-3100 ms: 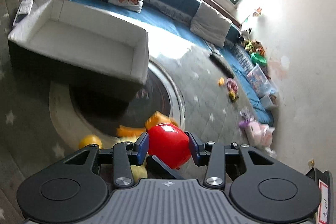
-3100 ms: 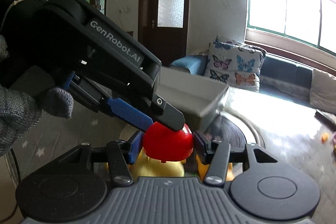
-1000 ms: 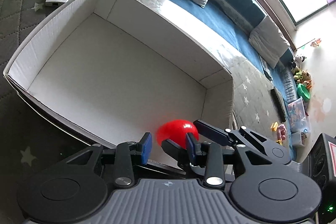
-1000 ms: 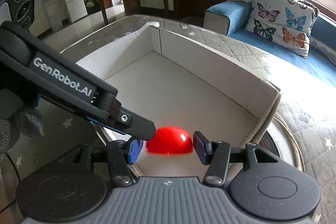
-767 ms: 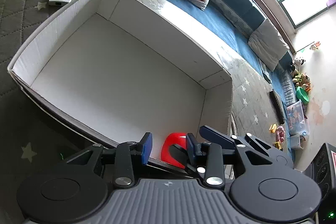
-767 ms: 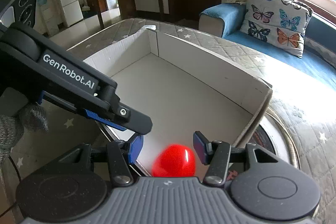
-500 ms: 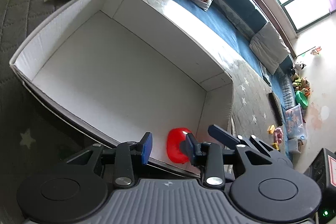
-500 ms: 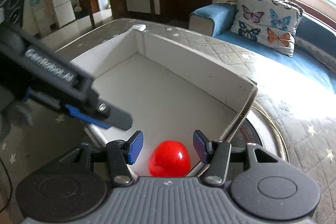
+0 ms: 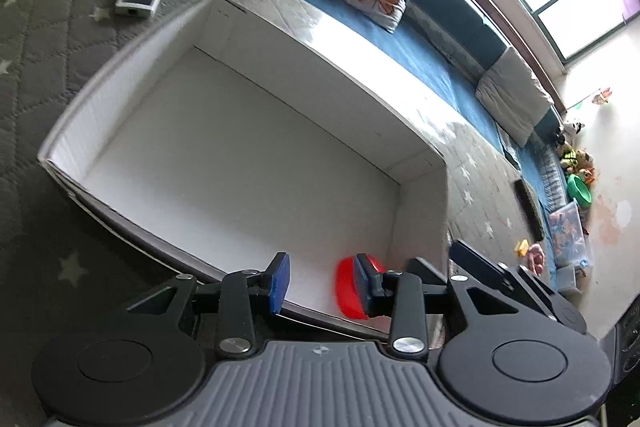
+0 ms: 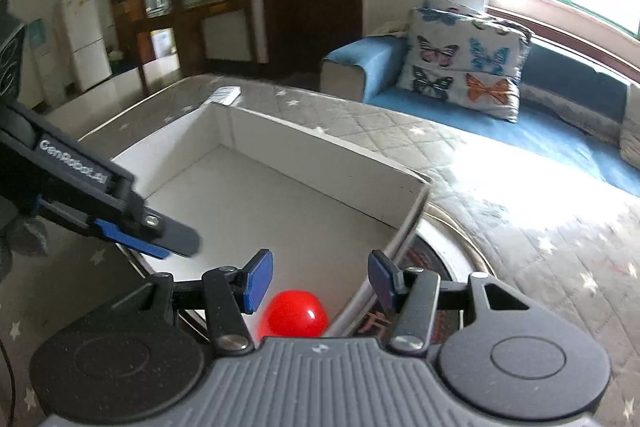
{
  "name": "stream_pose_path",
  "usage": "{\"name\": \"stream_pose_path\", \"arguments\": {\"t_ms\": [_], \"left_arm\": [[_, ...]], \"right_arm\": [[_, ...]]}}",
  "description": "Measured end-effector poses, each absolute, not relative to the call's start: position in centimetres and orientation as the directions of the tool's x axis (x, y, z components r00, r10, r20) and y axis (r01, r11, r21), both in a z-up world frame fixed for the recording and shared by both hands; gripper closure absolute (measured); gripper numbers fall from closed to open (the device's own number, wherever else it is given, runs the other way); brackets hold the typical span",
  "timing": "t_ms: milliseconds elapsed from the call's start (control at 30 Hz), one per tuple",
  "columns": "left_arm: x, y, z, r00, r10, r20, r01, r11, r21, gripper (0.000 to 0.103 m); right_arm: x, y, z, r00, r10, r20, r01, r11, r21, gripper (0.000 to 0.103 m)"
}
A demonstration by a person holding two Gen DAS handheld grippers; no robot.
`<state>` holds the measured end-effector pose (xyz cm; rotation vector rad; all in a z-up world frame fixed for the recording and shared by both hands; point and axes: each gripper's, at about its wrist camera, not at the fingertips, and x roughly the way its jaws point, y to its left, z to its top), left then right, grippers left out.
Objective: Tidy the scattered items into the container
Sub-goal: 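Open both grippers to drop the red ball into the box, then withdraw both grippers from the box back to the toys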
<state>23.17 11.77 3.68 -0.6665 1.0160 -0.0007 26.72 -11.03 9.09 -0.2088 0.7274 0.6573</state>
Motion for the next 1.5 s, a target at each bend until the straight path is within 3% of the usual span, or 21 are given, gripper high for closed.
{"name": "stream_pose_path", "arguments": {"t_ms": [267, 467, 833, 1267, 1333, 1500], "left_arm": [[22.3, 12.9, 4.1, 0.563, -0.29, -0.774, -0.303, 0.799, -0.519, 0.066], [22.6, 13.0, 3.9, 0.554, -0.275, -0.786, -0.308, 0.809, -0.5, 0.066], [21.6, 14.7, 3.5, 0.524, -0.268, -0.809, -0.33, 0.811, -0.483, 0.066], [19.0, 12.7, 6.1, 0.633, -0.245, -0.734, -0.193, 0.869, -0.456, 0.067], [18.3, 11.9, 6.6, 0.654, -0.234, -0.719, -0.167, 0.883, -0.439, 0.067], [16.1, 9.5, 7.6, 0.693, -0.213, -0.688, -0.107, 0.914, -0.391, 0.066]], "right_arm": [[27.7, -12.9, 8.2, 0.575, 0.424, -0.7, -0.516, 0.852, 0.092, 0.05], [28.1, -13.5, 6.8, 0.537, 0.44, -0.72, -0.503, 0.852, 0.145, 0.077], [28.8, -10.9, 6.8, 0.545, 0.439, -0.715, -0.52, 0.845, 0.123, 0.085], [26.4, -11.1, 8.4, 0.585, 0.43, -0.688, -0.549, 0.834, 0.055, 0.078], [25.3, -11.5, 9.0, 0.596, 0.441, -0.671, -0.559, 0.828, 0.047, 0.072], [22.2, -12.7, 10.3, 0.604, 0.474, -0.641, -0.587, 0.809, 0.045, 0.066]]}}
